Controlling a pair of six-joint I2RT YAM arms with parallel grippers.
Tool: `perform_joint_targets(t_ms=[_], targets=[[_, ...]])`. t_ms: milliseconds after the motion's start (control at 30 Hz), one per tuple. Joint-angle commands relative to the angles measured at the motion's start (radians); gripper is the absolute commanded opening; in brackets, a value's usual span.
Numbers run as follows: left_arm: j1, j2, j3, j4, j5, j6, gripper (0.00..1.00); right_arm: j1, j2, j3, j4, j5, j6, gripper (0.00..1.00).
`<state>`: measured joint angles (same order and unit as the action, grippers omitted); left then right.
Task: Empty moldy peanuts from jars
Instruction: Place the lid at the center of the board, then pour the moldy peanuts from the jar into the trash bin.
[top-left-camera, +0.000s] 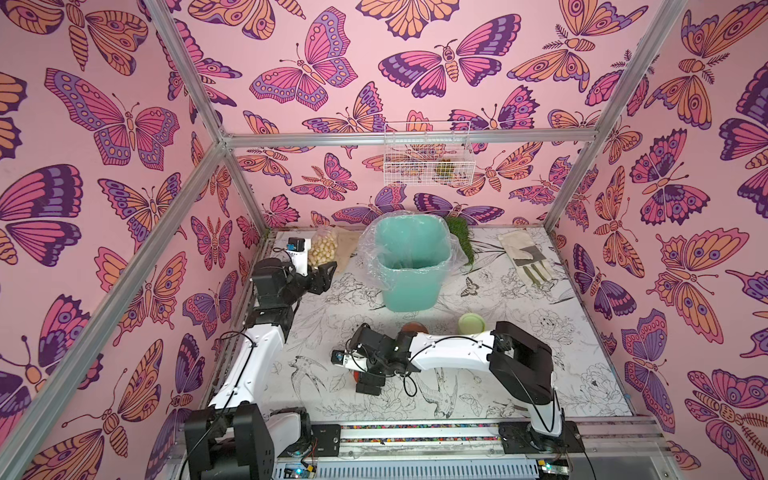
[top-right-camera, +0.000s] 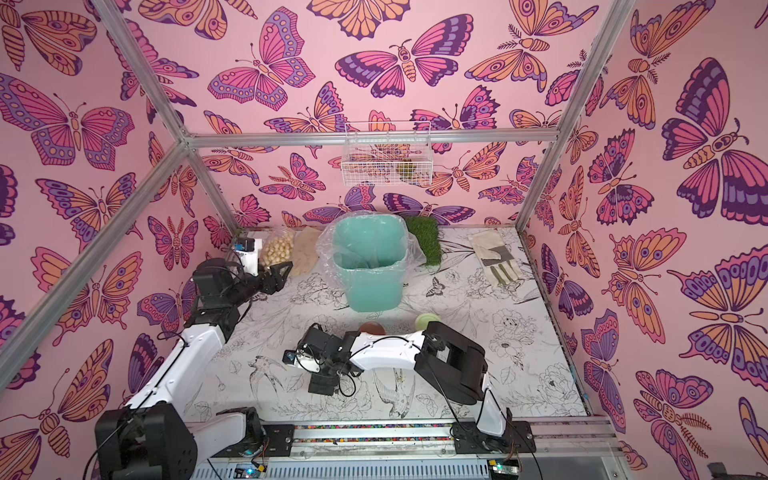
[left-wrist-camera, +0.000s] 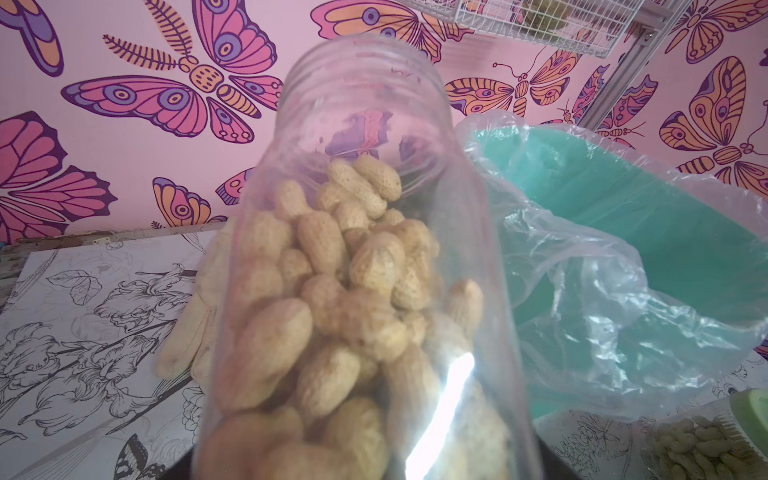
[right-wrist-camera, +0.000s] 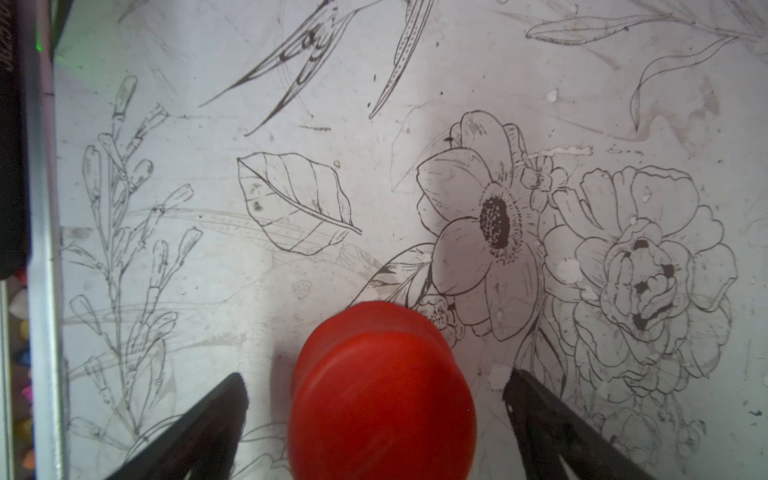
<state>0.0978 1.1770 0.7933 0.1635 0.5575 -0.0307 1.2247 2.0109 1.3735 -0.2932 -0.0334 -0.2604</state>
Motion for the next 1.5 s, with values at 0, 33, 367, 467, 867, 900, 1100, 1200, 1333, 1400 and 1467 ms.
perform_joint_targets(t_ms=[0, 33, 367, 467, 867, 900, 1100, 1200, 1333, 1400, 1467], targets=[[0.005, -0.021, 0.008, 0.056, 0.030, 0.007, 0.00, -0.021, -0.099, -0.013, 0.036, 0.016, 0.049, 0.99], [0.005, -0.019, 0.013, 0.055, 0.036, 0.007, 0.00, -0.029, -0.124, -0.018, 0.042, 0.014, 0.058, 0.99], [0.005, 0.001, 0.103, -0.048, 0.127, 0.081, 0.00, -0.122, -0.395, -0.060, 0.060, 0.024, 0.136, 0.99], [0.005, 0.011, 0.148, -0.086, 0.180, 0.100, 0.00, -0.182, -0.503, -0.092, 0.093, -0.026, 0.212, 0.99], [0.004, 0.033, 0.275, -0.187, 0.401, 0.075, 0.00, -0.518, -0.855, -0.295, 0.271, -0.225, 0.521, 0.99], [0.003, 0.032, 0.285, -0.197, 0.423, 0.069, 0.00, -0.551, -0.877, -0.311, 0.276, -0.241, 0.544, 0.99], [0.000, 0.037, 0.343, -0.248, 0.512, 0.024, 0.00, -0.751, -0.966, -0.405, 0.315, -0.342, 0.659, 0.99], [-0.008, 0.046, 0.363, -0.272, 0.538, 0.004, 0.00, -0.834, -0.977, -0.435, 0.324, -0.396, 0.694, 0.99], [-0.041, 0.070, 0.395, -0.324, 0.538, 0.001, 0.00, -0.871, -0.974, -0.449, 0.327, -0.428, 0.685, 0.99], [-0.068, 0.080, 0.409, -0.361, 0.519, 0.023, 0.00, -0.873, -0.966, -0.448, 0.324, -0.440, 0.678, 0.99], [-0.096, 0.085, 0.432, -0.421, 0.494, 0.061, 0.00, -0.873, -0.956, -0.449, 0.327, -0.449, 0.675, 0.99]])
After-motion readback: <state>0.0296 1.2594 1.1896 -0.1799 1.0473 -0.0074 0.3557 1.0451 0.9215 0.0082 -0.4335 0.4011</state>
